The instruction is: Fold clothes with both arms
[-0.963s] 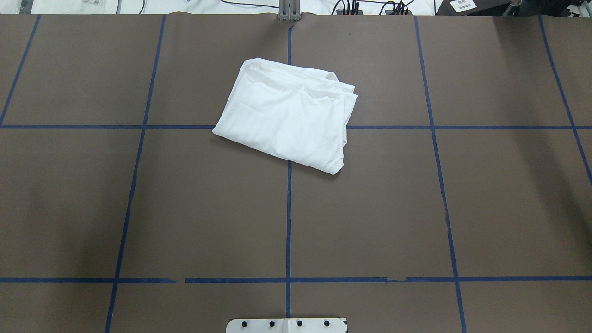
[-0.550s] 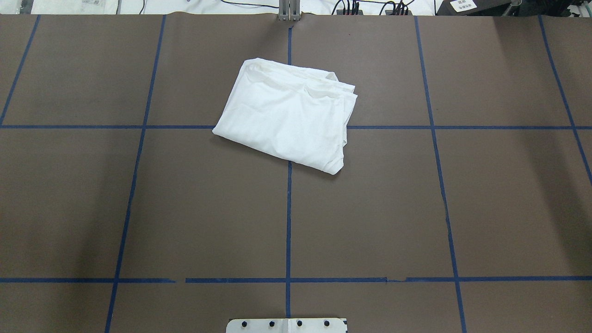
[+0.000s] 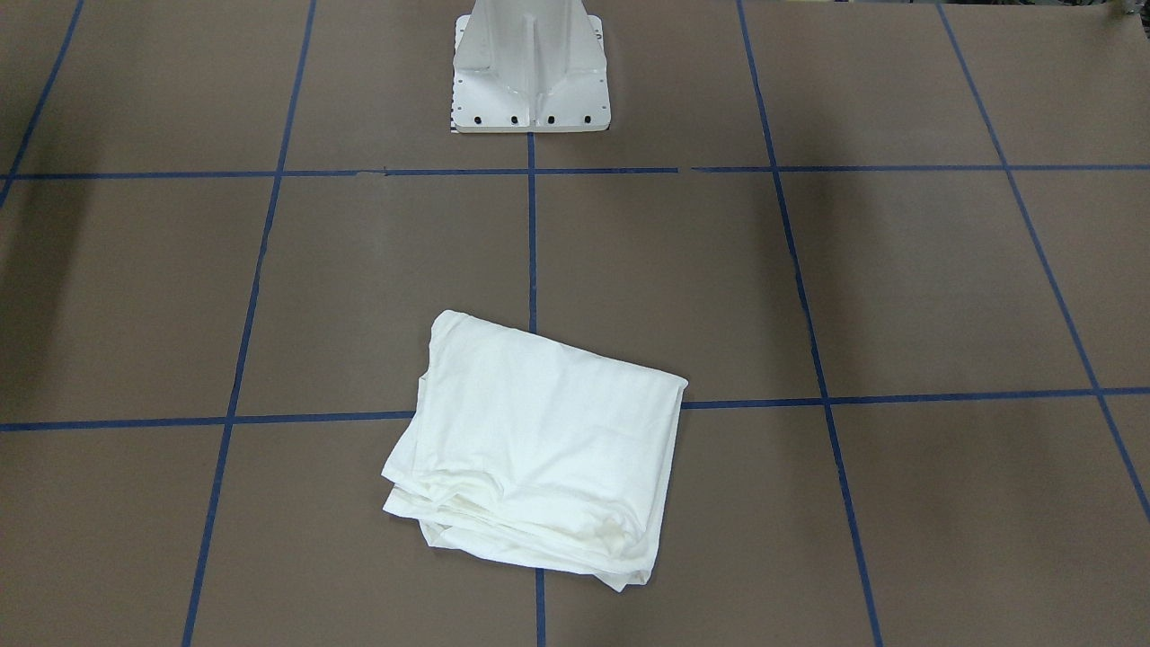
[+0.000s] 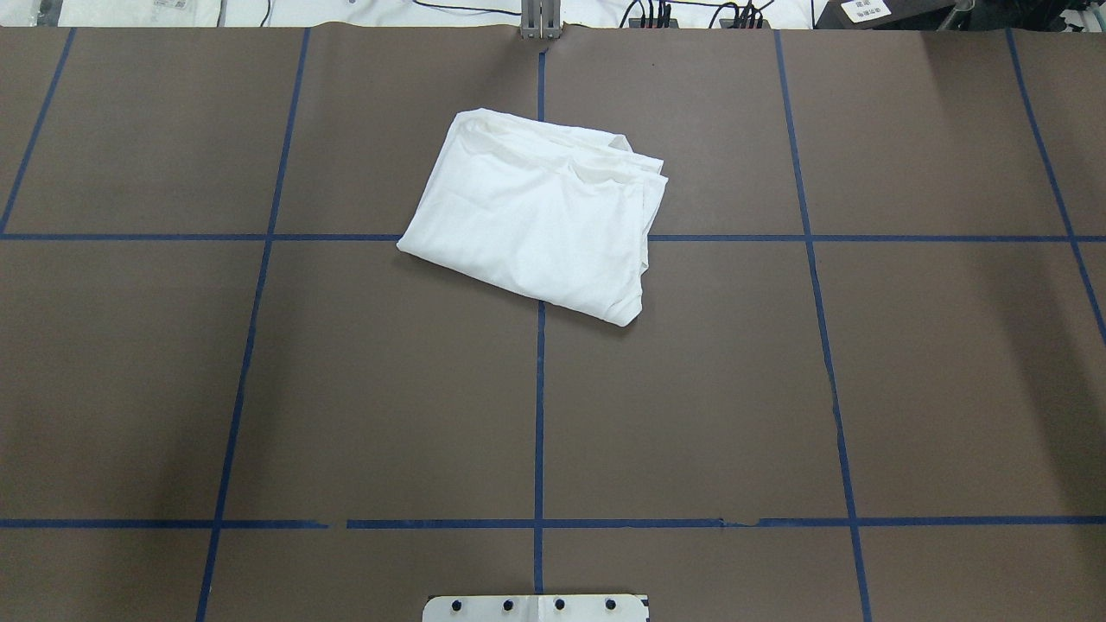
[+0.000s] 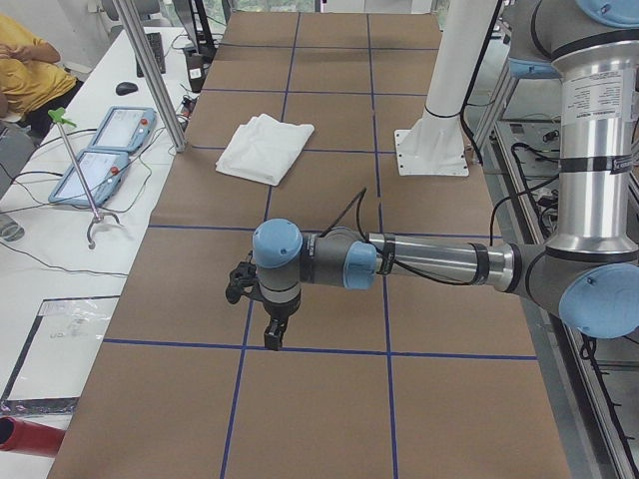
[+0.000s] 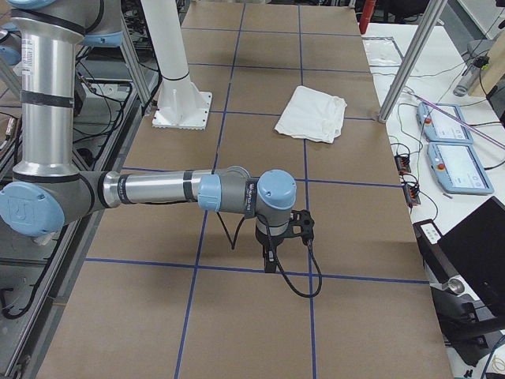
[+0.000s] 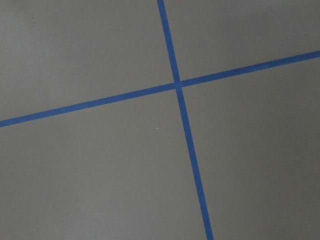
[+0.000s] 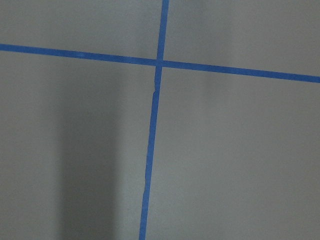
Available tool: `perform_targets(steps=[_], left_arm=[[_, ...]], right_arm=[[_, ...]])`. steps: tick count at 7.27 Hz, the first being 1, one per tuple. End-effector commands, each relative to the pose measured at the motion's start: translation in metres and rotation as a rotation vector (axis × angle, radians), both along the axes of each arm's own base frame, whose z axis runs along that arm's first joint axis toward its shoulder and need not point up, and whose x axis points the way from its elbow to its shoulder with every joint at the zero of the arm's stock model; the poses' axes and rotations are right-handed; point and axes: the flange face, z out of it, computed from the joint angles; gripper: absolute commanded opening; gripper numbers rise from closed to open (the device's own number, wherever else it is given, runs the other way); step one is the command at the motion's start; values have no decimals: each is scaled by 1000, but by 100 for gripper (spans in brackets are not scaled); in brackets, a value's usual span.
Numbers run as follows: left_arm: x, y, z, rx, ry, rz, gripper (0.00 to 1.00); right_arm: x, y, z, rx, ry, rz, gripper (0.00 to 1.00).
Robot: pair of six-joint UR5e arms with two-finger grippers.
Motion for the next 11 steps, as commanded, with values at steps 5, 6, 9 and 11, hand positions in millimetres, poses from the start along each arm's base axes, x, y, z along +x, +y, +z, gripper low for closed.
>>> perform_targets(steps=[5,6,9,11], left_arm=[[0,1,-6,16,-5,-1,100],[0,1,-6,13,-5,-2,100],[0,8,4,-8,-5,-2,100],[0,9,6,-15,-5,-2,100]], right_arm=[[0,0,5,-12,1,2,100],[0,-1,1,-6,1,3,100],[0,-2,2,0,2,-3,100],[0,-1,2,3,10,-5,100]])
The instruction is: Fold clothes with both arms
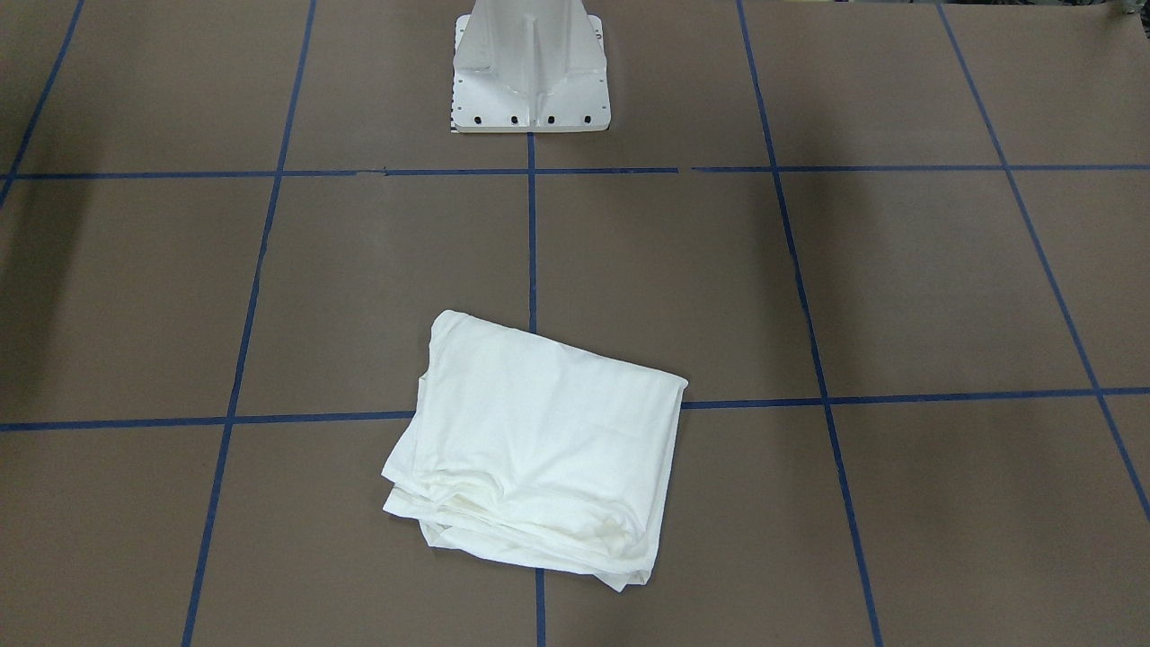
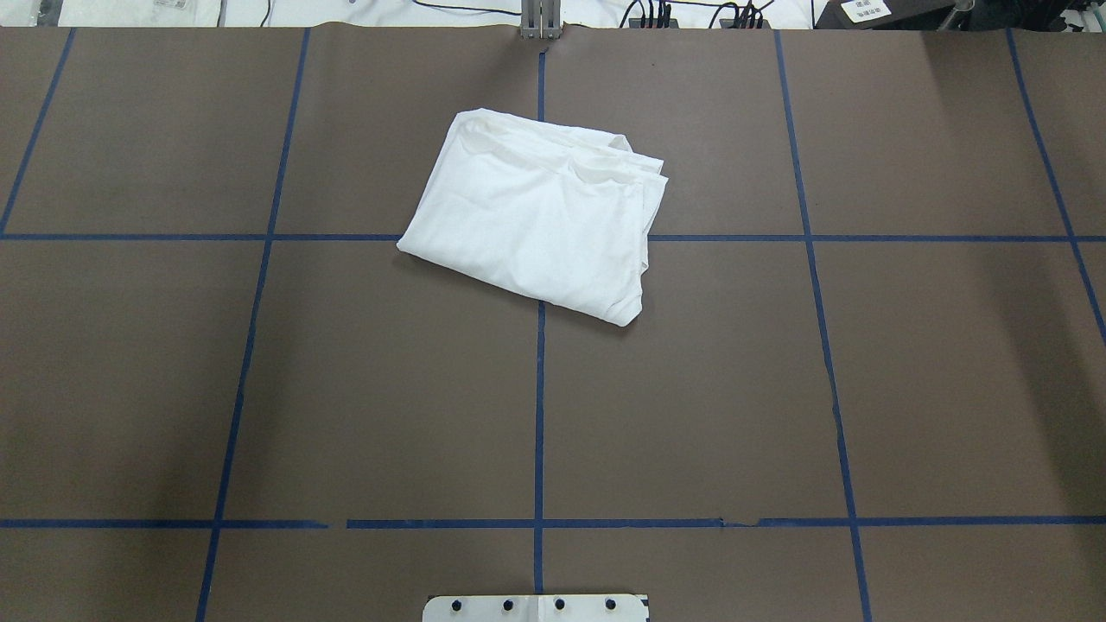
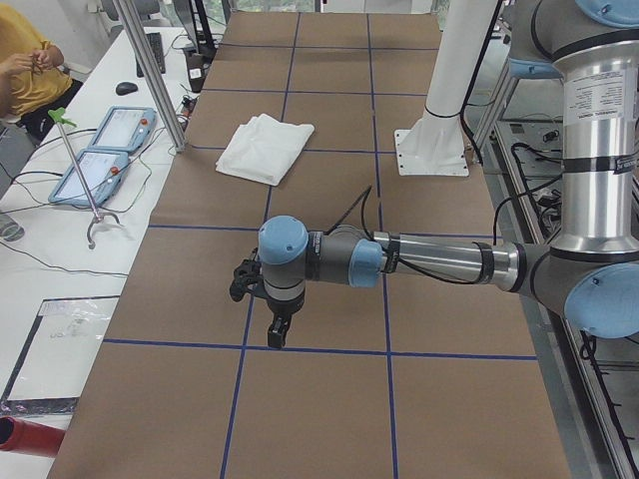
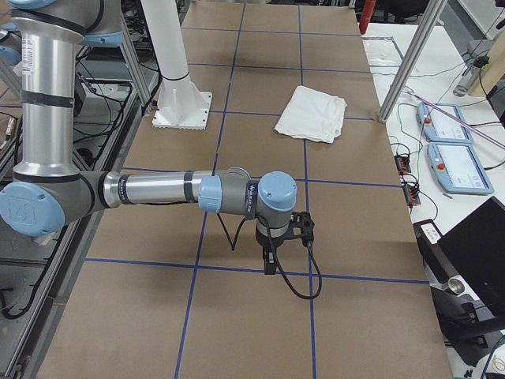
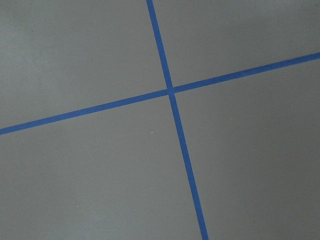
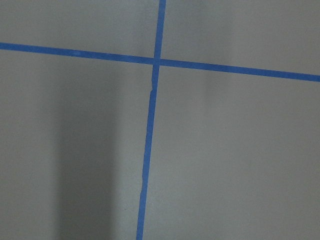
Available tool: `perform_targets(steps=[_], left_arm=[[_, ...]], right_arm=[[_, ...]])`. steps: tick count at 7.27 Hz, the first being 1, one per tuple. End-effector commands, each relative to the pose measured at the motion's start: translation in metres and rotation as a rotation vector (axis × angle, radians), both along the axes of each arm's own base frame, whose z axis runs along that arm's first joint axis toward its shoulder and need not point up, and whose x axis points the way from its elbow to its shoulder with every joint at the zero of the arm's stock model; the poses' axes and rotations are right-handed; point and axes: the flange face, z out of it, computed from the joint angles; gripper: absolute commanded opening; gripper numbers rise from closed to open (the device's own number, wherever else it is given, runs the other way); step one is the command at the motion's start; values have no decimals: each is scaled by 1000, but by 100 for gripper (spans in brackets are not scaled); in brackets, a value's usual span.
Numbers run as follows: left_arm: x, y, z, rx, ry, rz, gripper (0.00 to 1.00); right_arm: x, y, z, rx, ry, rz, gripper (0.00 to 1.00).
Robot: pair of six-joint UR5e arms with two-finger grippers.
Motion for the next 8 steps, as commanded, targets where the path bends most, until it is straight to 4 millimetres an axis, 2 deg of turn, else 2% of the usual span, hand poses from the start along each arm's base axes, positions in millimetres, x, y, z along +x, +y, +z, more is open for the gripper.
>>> perform_targets(steps=[1,4,8], left_arm=[[0,2,4,-10,0,-1,100],[0,14,17,-39,0,-1,100],[0,20,23,-51,-2,0,100]], right_arm=[[0,0,-2,5,3,-1,100],[0,1,-1,-4,3,7,100],[0,2,4,-18,4,9,100]])
